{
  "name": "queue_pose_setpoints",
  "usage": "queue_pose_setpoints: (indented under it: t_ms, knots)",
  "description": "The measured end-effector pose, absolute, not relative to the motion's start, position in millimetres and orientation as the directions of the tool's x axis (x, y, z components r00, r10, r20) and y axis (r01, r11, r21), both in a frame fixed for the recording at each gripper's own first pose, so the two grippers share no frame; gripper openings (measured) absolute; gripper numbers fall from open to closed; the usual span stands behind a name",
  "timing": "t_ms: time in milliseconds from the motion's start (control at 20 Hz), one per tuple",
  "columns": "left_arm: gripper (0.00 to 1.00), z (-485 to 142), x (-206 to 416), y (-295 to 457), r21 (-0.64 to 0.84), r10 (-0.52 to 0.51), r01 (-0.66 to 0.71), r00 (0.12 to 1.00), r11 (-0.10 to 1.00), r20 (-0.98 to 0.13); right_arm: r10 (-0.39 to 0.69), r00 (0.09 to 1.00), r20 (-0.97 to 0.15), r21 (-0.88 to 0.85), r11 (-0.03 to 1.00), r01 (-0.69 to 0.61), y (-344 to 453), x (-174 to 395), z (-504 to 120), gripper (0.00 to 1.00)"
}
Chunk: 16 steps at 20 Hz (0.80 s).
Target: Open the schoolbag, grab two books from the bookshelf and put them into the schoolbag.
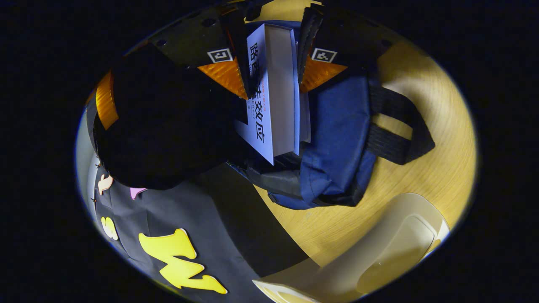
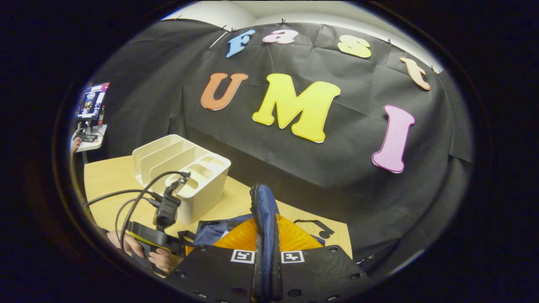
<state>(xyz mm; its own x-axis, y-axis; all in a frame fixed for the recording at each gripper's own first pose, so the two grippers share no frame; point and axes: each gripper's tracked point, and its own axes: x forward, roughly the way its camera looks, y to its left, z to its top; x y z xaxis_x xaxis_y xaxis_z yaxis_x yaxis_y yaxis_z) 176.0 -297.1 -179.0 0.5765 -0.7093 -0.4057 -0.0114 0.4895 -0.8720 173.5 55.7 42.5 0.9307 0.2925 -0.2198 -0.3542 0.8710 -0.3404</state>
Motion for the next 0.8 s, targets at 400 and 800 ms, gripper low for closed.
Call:
queue_pose_setpoints:
  t_ms: [400,800]
  knots:
    - [0.54,-181.2,189.2,-326.0,-0.861,-0.710,-0.017,0.559,0.508,-0.430,0.298,0.924,-0.238,-0.344,0.864,-0.367,56.2,177.7,32.5,0.08]
    - [1.00,-178.1,177.1,-297.3,-0.557,-0.529,0.167,0.610,0.814,-0.590,0.249,0.939,-0.238,-0.311,0.896,-0.317,32.7,186.5,20.5,0.08]
